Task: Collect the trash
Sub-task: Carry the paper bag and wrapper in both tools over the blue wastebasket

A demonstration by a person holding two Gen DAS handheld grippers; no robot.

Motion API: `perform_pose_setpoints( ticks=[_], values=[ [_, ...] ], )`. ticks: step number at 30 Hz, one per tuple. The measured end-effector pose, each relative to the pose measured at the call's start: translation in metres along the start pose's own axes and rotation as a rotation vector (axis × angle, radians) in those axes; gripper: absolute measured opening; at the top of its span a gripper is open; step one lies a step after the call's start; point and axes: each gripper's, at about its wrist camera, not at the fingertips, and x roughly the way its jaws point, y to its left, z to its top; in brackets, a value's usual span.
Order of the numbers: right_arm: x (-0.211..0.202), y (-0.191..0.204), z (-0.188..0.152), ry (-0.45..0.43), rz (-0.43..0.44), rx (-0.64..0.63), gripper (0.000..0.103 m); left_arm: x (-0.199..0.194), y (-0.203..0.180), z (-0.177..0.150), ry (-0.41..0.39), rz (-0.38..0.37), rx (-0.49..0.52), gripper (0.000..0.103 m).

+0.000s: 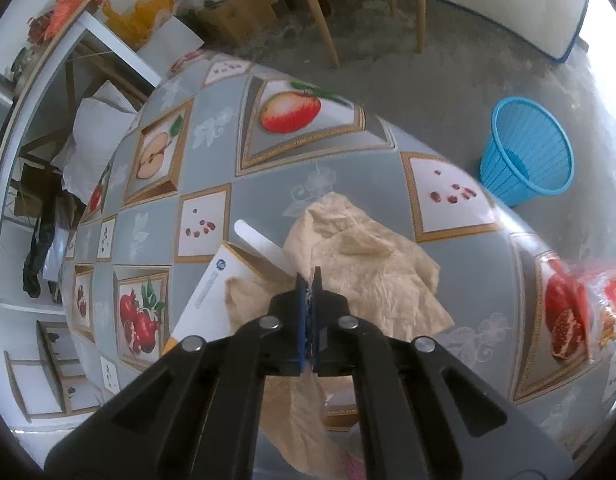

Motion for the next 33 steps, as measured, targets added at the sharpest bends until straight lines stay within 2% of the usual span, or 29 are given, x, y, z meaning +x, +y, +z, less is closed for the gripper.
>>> perform_pose_setpoints(
  ticks=[10, 15, 22, 26, 33],
  values=[
    [-0.026, 0.000, 0.006, -0.057, 0.014, 0.015, 0.007, -0.074, 0.006, -0.001, -0.167, -0.061, -0.128, 0.000],
    [-0.038, -0.011, 0.010, -0.083, 0.022, 0.053, 0.006, -0.105, -0.011, 0.005, -0.228, -0.114, -0.147, 0.000],
    [-0.071, -0.026, 0.015, -0.153, -0.033, 0.070, 0.005, -0.122, -0.052, 0.019, -0.260, -0.186, -0.150, 0.000],
    [-0.115, -0.045, 0.024, -0.252, -0.149, 0.076, 0.005, -0.118, -0.089, 0.037, -0.267, -0.238, -0.143, 0.000],
    [-0.195, -0.093, 0.037, -0.406, -0.445, 0.109, 0.005, -0.075, -0.189, 0.095, -0.189, -0.332, -0.094, 0.000]
  ],
)
